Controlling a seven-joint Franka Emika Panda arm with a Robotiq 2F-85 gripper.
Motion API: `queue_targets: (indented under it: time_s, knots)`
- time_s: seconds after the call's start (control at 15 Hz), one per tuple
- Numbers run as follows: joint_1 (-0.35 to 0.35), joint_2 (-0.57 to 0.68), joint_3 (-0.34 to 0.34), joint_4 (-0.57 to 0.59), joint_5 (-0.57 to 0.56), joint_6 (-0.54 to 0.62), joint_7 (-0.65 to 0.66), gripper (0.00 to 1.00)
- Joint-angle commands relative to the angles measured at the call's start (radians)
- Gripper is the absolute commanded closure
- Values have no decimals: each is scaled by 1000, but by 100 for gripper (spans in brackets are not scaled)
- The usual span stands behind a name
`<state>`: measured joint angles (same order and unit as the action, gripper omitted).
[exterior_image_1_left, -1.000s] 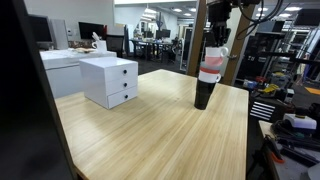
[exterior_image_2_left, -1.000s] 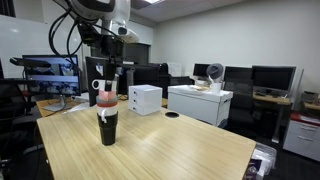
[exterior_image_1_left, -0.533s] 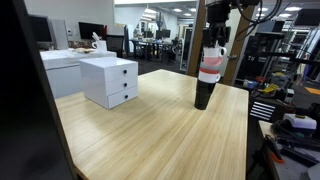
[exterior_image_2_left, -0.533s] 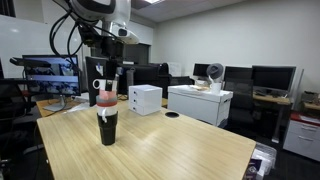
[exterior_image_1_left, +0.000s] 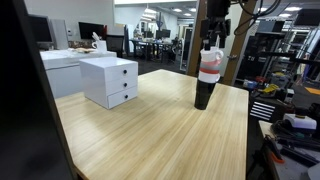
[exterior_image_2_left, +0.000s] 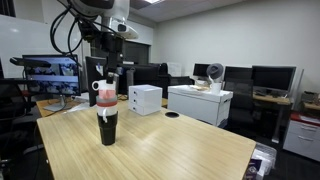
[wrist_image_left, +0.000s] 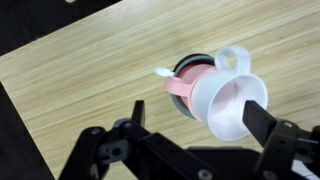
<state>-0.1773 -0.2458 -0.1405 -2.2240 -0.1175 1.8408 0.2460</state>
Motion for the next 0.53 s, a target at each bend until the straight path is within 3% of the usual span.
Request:
queue_targets:
  time_s: [0.0, 0.2, 0.47]
  knots:
    - [4, -61, 10, 7, 21, -21, -1, 0]
    - [9, -88, 14, 7, 34, -17, -12, 0]
    - [37, -153, 26, -78, 49, 151, -64, 0]
